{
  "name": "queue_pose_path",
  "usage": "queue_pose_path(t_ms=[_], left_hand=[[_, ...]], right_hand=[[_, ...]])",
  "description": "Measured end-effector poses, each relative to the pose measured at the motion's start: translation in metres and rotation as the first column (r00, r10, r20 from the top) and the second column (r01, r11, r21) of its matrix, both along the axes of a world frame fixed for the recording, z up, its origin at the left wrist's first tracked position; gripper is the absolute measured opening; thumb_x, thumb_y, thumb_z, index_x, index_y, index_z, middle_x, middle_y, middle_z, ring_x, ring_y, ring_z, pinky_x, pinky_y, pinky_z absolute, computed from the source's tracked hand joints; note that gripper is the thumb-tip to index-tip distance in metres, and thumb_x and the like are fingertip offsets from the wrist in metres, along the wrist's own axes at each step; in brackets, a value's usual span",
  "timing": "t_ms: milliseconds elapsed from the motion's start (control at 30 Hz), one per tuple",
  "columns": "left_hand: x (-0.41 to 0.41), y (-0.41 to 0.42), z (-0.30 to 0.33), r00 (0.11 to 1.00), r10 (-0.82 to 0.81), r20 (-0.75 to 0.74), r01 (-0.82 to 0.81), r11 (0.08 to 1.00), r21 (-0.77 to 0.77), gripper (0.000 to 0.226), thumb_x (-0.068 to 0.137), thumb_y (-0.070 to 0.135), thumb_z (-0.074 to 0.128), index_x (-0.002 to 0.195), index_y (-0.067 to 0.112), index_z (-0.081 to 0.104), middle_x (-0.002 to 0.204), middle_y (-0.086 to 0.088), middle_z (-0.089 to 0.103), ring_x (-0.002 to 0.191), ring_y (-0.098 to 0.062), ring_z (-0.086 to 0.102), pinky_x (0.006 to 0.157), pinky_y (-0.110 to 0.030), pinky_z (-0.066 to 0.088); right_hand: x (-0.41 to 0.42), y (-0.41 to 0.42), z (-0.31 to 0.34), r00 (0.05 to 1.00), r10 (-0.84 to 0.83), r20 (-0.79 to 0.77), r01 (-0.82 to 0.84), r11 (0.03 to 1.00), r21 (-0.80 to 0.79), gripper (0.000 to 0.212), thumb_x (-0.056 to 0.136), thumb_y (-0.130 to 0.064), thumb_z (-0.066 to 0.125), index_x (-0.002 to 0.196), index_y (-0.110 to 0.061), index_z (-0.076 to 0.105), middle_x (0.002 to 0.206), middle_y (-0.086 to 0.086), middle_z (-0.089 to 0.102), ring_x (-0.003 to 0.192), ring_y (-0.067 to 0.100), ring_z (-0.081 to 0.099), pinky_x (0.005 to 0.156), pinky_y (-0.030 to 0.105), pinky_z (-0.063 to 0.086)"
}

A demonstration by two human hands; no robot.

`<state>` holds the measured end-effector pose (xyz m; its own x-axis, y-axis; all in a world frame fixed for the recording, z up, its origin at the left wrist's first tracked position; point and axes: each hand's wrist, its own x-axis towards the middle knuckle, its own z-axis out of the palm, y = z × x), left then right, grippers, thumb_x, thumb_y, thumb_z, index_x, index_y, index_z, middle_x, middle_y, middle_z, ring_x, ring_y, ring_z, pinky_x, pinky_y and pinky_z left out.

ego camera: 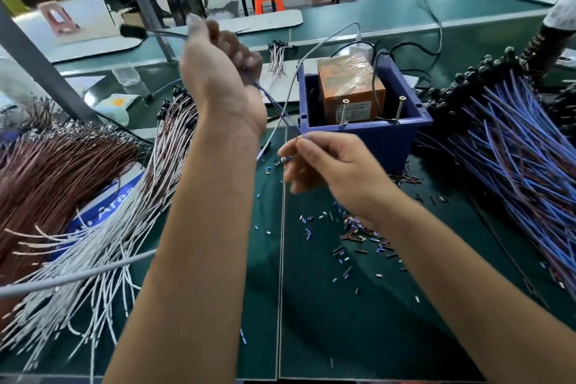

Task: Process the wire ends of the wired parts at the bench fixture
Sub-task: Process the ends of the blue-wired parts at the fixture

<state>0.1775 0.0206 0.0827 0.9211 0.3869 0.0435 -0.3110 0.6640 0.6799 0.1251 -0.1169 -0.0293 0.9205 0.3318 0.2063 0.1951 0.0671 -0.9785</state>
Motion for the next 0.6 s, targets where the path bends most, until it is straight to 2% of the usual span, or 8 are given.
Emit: queue_pose_path(t_ms=[133,233,267,333,400,433,500,600], left_hand=[[-0.012,0.009,0.006,0.999,0.014,0.043,-0.017,0.998,0.057,0.041,0.114,0.032,0.033,0.077,0.018,0.046,0.055,0.005,0.037,0.046,-0.01,0.026,0.043,-0.023,0.023],[-0.024,0.003,-0.01,0.976,0.123,0.18,-0.179,0.922,0.343,0.042,0.114,0.031,0.03,0.076,0.019,0.043,0.054,0.011,0.034,0.045,-0.007,0.025,0.042,-0.022,0.023],[-0.03,-0.004,-0.022,0.95,0.172,0.261,-0.287,0.809,0.514,0.041,0.113,0.029,0.032,0.077,0.016,0.047,0.056,0.013,0.037,0.046,-0.005,0.028,0.045,-0.022,0.026],[-0.042,-0.025,-0.056,0.888,0.135,0.44,-0.454,0.413,0.789,0.035,0.109,0.018,0.042,0.086,0.001,0.062,0.065,0.012,0.049,0.055,-0.004,0.042,0.052,-0.028,0.038],[-0.056,-0.051,-0.094,0.87,-0.094,0.485,-0.486,0.01,0.874,0.024,0.101,0.01,0.048,0.1,-0.002,0.069,0.083,0.0,0.065,0.074,-0.013,0.059,0.065,-0.04,0.052],[-0.061,-0.061,-0.111,0.868,-0.191,0.458,-0.48,-0.087,0.873,0.027,0.1,0.012,0.048,0.11,0.003,0.071,0.098,-0.003,0.069,0.085,-0.018,0.064,0.07,-0.043,0.056],[-0.066,-0.072,-0.135,0.88,-0.278,0.385,-0.424,-0.095,0.901,0.037,0.104,0.02,0.045,0.132,0.012,0.068,0.118,-0.002,0.068,0.094,-0.023,0.068,0.071,-0.045,0.058],[-0.063,-0.075,-0.152,0.922,-0.26,0.288,-0.324,-0.109,0.94,0.044,0.108,0.031,0.04,0.146,0.017,0.058,0.118,-0.004,0.07,0.094,-0.031,0.07,0.067,-0.047,0.056]], right_hand=[[0.006,-0.055,-0.006,0.997,-0.065,0.053,0.068,0.995,-0.069,0.026,0.109,-0.018,0.051,0.105,-0.009,0.075,0.061,0.001,0.061,0.047,0.013,0.043,0.046,0.018,0.033],[0.008,-0.095,-0.017,0.977,-0.175,0.12,0.197,0.958,-0.209,0.023,0.105,-0.021,0.06,0.094,-0.016,0.079,0.06,0.003,0.064,0.044,0.009,0.04,0.043,0.017,0.031],[0.008,-0.104,-0.023,0.965,-0.209,0.16,0.245,0.936,-0.252,0.022,0.103,-0.022,0.063,0.09,-0.018,0.08,0.06,0.004,0.065,0.044,0.011,0.041,0.043,0.02,0.032],[0.006,-0.113,-0.032,0.933,-0.251,0.259,0.33,0.883,-0.334,0.02,0.101,-0.022,0.067,0.086,-0.024,0.079,0.06,0.001,0.065,0.049,0.014,0.048,0.048,0.027,0.04],[0.004,-0.111,-0.037,0.919,-0.252,0.304,0.353,0.87,-0.344,0.022,0.1,-0.022,0.069,0.08,-0.029,0.076,0.06,-0.001,0.063,0.054,0.008,0.052,0.056,0.024,0.042],[0.004,-0.111,-0.038,0.913,-0.243,0.326,0.351,0.877,-0.328,0.025,0.099,-0.024,0.07,0.075,-0.031,0.073,0.06,-0.001,0.062,0.054,0.006,0.051,0.056,0.021,0.041],[0.003,-0.111,-0.039,0.911,-0.24,0.335,0.337,0.901,-0.273,0.023,0.097,-0.028,0.066,0.074,-0.029,0.072,0.062,0.003,0.063,0.055,0.008,0.053,0.055,0.022,0.041],[0.003,-0.114,-0.039,0.913,-0.255,0.317,0.344,0.901,-0.265,0.02,0.092,-0.032,0.063,0.079,-0.023,0.076,0.065,0.005,0.067,0.06,0.027,0.062,0.06,0.04,0.05]])
